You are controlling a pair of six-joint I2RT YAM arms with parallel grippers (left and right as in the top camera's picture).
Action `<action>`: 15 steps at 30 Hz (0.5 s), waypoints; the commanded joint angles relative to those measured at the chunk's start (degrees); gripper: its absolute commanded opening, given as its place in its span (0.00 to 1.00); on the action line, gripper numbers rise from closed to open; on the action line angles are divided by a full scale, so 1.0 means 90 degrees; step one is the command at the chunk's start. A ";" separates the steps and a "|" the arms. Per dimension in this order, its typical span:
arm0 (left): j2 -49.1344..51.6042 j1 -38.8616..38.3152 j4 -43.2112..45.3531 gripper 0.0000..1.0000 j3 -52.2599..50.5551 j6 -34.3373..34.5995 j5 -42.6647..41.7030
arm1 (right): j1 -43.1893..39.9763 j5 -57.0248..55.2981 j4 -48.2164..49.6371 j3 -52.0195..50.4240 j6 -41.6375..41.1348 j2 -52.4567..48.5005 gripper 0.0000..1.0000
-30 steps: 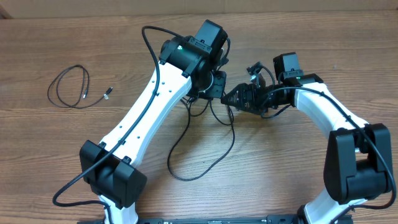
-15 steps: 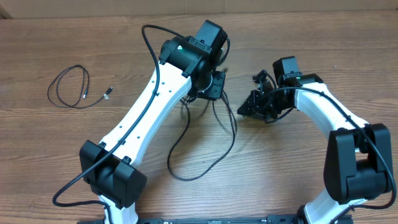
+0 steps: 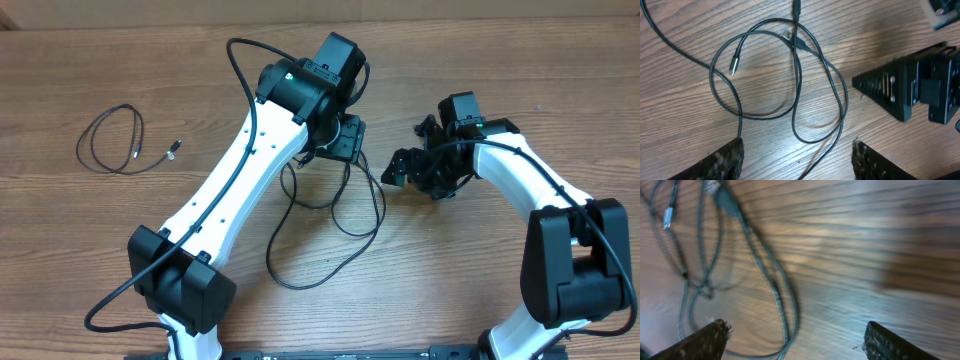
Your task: Untangle cables
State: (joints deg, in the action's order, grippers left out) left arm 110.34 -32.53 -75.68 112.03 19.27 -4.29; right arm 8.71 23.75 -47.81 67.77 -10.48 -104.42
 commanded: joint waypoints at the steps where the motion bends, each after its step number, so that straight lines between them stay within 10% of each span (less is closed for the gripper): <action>1: -0.0104 -0.0012 -0.0087 0.73 -0.0019 -0.0046 0.0325 | 0.0007 -0.1120 0.0012 0.0049 -0.0486 -0.0019 0.88; 15: -0.0104 -0.0010 -0.0155 0.82 -0.0690 0.0294 0.1144 | -0.0148 -0.3587 -0.0068 0.0049 -0.1331 -0.0019 1.00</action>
State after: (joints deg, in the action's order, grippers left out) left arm 110.34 -32.53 -77.17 108.47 19.86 2.87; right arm 8.29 -2.24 -48.18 67.77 -20.18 -104.42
